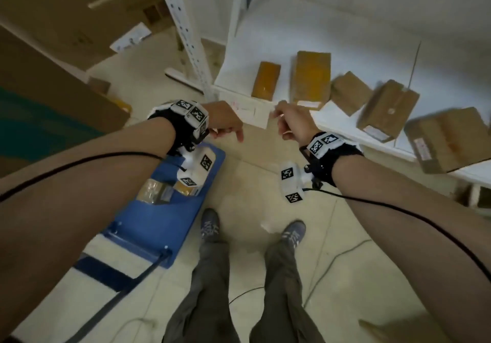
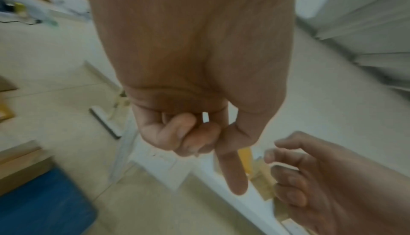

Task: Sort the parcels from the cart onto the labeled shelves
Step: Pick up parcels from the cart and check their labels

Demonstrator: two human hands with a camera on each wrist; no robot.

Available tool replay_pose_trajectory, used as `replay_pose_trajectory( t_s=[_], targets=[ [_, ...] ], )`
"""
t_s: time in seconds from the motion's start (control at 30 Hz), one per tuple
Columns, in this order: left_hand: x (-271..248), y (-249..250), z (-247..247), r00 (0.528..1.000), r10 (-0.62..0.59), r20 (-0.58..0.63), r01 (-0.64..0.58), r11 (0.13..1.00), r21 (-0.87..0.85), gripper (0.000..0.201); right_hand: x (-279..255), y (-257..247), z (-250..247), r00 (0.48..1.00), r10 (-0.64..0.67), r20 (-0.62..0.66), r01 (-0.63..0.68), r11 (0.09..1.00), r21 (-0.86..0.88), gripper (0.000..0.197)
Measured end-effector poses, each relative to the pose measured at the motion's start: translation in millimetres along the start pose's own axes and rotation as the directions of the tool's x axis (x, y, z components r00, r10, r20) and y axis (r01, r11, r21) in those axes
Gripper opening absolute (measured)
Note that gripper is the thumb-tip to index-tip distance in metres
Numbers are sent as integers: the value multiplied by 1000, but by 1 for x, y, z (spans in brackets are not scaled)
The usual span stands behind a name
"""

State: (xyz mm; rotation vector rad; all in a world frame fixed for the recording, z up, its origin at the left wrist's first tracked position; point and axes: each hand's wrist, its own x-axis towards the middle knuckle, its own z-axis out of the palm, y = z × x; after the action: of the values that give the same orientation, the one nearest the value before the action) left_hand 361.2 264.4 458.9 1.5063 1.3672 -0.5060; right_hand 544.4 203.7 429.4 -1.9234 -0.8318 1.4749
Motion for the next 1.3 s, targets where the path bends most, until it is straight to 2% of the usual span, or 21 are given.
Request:
replay_pose_trajectory(
  t_s=[0.1,0.17,0.23,0.33,0.4,0.53,0.63,0.67,0.77,0.9,1.0,1.03,1.07,1.1,1.13,1.17,1.2,1.27,1.3],
  targets=[
    [27,-79,10,996,-88,0,88,993,-82,42,21,43,47,997,76,24,-75,996,-48,19],
    [52,-133,22,991,-135,-20,133,987,-91,41,38,72,81,992,121,40,-117,990,-74,18],
    [75,-180,39,976,-193,-100,187,980,-66,41,53,101,111,983,180,44,-176,981,-84,17],
    [110,-253,72,936,-273,-224,253,961,-115,28,77,151,160,957,281,77,-274,958,-89,15],
    [128,-291,98,924,-318,-214,301,948,-105,24,90,185,190,936,336,101,-326,940,-104,16],
    [161,-354,141,920,-375,-116,363,925,-115,20,111,242,246,897,418,145,-405,908,-109,16],
    [183,-397,168,904,-416,-101,378,887,-266,17,126,274,282,877,453,162,-446,891,-81,13],
    [191,-410,179,892,-438,-115,380,862,-336,23,130,282,291,873,461,163,-455,888,-74,13],
    [214,-441,208,889,-456,-47,360,757,-545,52,154,308,324,871,462,168,-451,887,-104,13],
    [249,-465,237,906,-423,-11,331,724,-606,61,191,324,364,905,394,157,-364,912,-191,17],
    [275,-479,251,891,-452,-45,298,656,-693,77,217,332,393,921,324,217,-277,935,-220,23],
    [282,-481,252,891,-451,-44,264,596,-759,82,224,336,402,922,314,225,-265,938,-223,26],
    [289,-483,253,891,-453,-14,240,498,-833,88,230,341,408,921,315,229,-268,939,-215,34],
    [294,-485,253,893,-449,25,210,366,-906,94,235,346,414,922,310,231,-271,944,-189,45],
    [298,-484,251,898,-434,72,194,243,-950,92,237,350,417,923,307,233,-272,947,-170,56],
    [303,-484,251,902,-424,81,168,172,-971,86,241,355,420,919,312,240,-281,947,-154,64],
    [306,-484,251,902,-426,69,157,174,-972,82,241,356,423,908,330,259,-301,942,-148,67],
    [312,-484,252,914,-406,23,128,234,-964,90,239,359,426,893,360,270,-328,932,-156,69],
    [311,-481,250,915,-402,24,123,222,-967,93,238,361,425,898,355,260,-324,933,-155,66]
  ],
)
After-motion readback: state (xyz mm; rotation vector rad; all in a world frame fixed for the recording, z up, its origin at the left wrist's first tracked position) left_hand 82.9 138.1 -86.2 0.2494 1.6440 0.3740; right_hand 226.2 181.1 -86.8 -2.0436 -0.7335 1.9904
